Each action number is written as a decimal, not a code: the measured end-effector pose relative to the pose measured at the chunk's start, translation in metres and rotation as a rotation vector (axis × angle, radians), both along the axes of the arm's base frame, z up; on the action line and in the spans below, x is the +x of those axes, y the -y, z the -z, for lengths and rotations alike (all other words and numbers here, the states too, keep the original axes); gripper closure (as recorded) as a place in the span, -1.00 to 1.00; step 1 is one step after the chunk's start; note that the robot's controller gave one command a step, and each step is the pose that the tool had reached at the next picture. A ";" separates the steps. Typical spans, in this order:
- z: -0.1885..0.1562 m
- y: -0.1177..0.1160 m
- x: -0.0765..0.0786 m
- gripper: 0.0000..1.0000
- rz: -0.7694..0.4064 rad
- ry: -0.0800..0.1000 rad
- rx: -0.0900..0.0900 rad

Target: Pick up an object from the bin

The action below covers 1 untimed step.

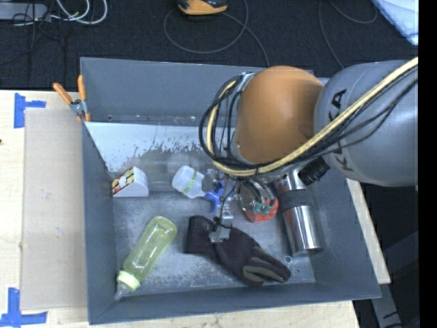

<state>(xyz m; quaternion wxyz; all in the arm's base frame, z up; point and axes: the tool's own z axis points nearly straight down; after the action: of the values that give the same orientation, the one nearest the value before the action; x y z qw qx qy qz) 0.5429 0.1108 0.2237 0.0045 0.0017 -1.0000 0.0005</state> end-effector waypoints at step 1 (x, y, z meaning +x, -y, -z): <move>-0.005 0.001 0.001 -1.00 0.003 0.007 0.001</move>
Offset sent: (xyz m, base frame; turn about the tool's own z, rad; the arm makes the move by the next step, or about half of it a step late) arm -0.0124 -0.0367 -0.0653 -0.1657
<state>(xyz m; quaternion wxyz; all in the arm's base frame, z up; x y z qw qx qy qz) 0.5441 0.1101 0.2283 0.0008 0.0001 -1.0000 -0.0001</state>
